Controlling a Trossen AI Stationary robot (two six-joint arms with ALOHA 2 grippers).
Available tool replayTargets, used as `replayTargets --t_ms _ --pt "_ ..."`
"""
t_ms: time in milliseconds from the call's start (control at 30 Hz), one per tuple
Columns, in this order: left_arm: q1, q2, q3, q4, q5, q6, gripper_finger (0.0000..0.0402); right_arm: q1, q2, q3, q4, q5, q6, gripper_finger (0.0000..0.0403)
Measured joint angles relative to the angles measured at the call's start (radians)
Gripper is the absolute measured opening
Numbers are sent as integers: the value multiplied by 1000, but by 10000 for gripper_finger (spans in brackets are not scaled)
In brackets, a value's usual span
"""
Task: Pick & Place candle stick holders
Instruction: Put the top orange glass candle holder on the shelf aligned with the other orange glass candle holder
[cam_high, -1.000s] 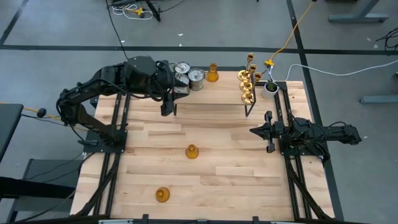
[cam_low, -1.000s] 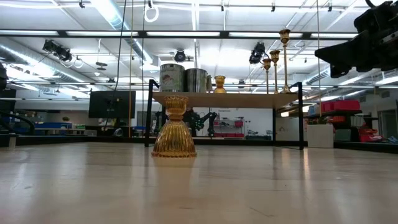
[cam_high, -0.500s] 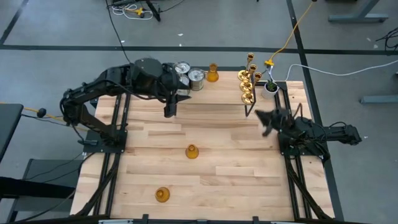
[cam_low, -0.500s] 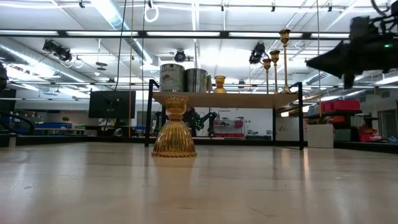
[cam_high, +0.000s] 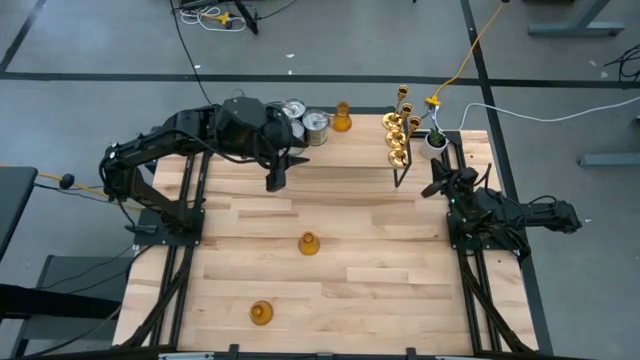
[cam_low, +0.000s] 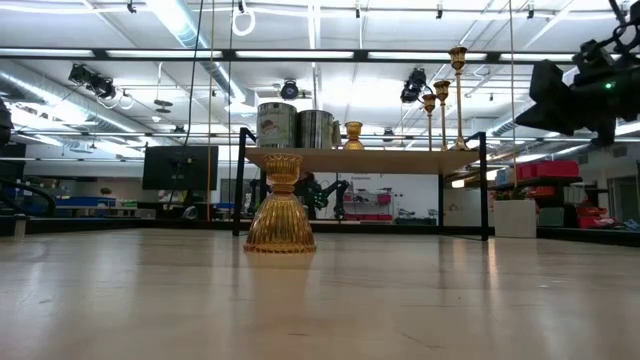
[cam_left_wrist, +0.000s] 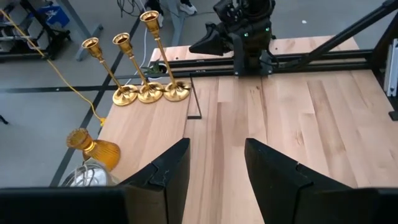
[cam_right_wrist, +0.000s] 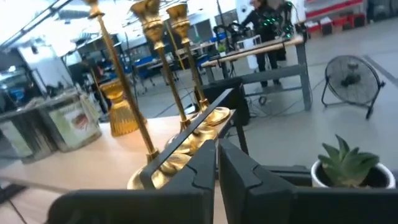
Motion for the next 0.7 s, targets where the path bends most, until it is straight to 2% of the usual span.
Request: replayTargets --t_ms 167,400,533,700 --pt "-1 0 0 0 0 8 161 0 0 0 0 -47 -86 20" --pt "0 0 0 0 0 33 161 1 0 0 -18 -113 -113 20" --pt "0 0 0 0 0 84 161 1 0 0 -18 -243 -114 20" --pt "0 0 0 0 0 87 161 1 0 0 -18 -498 -113 20"
